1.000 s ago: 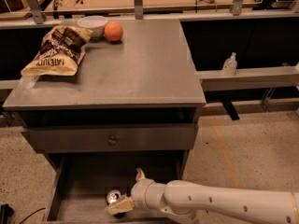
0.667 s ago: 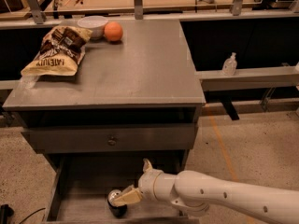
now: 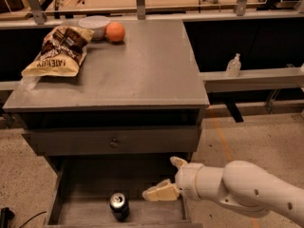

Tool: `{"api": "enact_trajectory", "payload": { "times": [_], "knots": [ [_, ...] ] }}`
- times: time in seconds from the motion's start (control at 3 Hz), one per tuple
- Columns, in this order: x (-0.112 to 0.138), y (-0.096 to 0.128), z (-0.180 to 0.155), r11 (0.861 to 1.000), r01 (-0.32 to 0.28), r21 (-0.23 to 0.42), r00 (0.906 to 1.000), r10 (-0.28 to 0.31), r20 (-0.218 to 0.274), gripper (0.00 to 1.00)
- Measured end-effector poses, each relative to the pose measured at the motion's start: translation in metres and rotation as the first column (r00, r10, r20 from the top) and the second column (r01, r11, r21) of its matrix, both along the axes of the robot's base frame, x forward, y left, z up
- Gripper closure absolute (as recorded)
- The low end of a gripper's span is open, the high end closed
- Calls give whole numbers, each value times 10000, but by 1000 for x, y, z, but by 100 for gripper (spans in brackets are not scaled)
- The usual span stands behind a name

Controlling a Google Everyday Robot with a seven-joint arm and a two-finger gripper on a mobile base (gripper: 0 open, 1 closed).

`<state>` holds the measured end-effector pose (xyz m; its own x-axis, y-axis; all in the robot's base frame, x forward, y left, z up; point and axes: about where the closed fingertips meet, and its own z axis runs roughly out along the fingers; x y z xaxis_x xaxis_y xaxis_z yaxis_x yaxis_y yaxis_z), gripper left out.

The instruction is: Place pepsi can into middle drawer

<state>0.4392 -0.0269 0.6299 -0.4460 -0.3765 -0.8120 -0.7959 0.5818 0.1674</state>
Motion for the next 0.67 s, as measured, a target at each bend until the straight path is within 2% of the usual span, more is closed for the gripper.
{"api": "enact_trajectory", "payload": {
  "times": [0.33,0.67],
  "knots": [
    [-15,-58,56,9980,341,-528,9993,-331,182,42],
    [-35,-54,67,9984,-270,-494,9996,265,-103,43]
  ]
}}
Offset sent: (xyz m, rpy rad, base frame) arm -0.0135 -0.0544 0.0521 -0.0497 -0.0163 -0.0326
